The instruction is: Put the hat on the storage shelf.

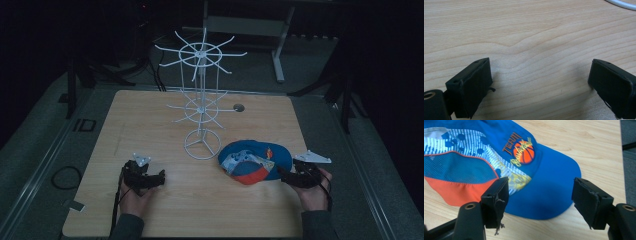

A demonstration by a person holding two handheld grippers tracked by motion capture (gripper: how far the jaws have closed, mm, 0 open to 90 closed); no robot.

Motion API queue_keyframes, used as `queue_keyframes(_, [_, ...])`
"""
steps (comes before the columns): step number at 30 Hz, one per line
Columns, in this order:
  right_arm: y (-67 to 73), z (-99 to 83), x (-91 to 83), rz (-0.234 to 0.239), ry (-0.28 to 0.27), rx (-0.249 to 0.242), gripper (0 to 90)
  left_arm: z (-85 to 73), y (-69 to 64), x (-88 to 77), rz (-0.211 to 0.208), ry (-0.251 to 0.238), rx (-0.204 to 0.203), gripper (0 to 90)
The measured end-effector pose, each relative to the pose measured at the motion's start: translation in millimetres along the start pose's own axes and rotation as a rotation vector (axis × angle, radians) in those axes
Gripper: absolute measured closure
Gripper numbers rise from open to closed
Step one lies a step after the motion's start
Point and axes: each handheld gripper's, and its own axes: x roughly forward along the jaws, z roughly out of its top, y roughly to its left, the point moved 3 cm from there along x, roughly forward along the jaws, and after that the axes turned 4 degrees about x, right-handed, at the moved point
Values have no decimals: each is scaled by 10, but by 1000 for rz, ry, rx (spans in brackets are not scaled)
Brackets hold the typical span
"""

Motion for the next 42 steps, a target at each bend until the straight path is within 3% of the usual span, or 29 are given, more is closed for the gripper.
queue_keyframes(13, [150, 338, 26, 46, 5, -98, 257, 0, -7, 0, 1, -1, -3, 55])
queue_keyframes(25, [217, 582, 96, 88, 19, -143, 235, -1, -17, -2, 0, 0, 0, 55])
queue_keyframes(42, [334, 775, 244, 148, 69, -230, 247, 4, -33, 3, 3, -3, -6, 54])
